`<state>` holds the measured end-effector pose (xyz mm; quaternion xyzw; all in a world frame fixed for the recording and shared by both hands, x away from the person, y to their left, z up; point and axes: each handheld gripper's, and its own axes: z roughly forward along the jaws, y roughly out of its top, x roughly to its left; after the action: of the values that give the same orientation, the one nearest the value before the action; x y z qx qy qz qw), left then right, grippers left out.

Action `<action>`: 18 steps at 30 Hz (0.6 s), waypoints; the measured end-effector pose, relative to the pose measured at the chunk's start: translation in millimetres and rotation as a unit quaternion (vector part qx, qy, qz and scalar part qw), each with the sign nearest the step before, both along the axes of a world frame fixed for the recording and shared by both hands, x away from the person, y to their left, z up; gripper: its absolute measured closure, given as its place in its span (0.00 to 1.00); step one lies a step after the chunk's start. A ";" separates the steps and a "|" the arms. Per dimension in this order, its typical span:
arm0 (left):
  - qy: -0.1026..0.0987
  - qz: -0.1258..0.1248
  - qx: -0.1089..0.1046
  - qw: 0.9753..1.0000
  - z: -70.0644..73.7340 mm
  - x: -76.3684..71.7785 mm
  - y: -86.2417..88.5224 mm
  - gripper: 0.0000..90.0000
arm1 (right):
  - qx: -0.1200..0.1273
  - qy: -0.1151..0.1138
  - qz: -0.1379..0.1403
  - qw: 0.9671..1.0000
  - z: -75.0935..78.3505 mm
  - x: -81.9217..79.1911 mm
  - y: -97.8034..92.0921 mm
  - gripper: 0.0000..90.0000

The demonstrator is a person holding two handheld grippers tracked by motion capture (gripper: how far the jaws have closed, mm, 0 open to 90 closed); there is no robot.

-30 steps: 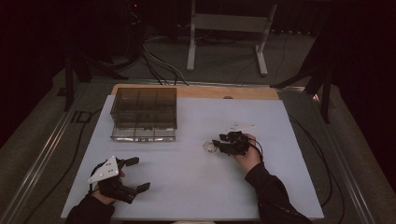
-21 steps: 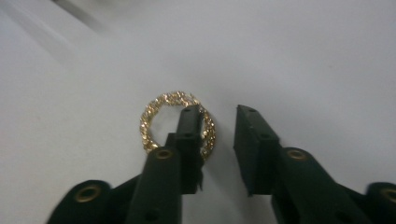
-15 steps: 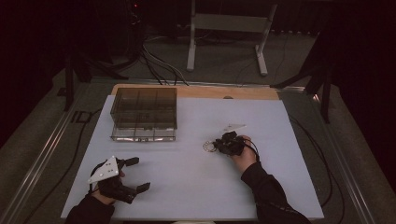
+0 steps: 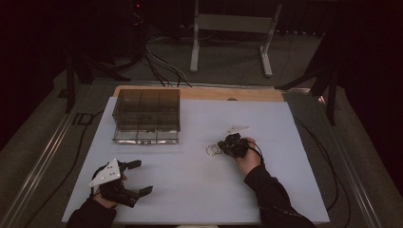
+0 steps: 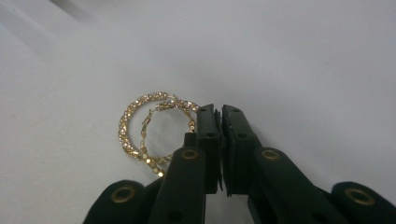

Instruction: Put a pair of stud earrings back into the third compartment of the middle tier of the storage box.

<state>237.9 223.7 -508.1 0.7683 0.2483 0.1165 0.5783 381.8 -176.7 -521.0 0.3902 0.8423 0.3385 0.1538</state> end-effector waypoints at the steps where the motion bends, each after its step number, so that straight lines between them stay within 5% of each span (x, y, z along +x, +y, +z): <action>1: 0.000 0.000 0.000 1.000 0.0 0.0 0.0 0.01 | 0.003 0.001 0.000 1.000 1.1 -0.1 -0.6 0.96; 18: -0.002 -0.001 0.002 1.000 -0.4 -0.4 0.1 0.01 | 0.011 -0.016 0.012 1.000 26.9 -3.6 4.3 0.96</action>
<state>237.6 223.8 -508.5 0.7696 0.2459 0.1175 0.5774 378.2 -172.4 -494.1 0.3760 0.8407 0.3560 0.1583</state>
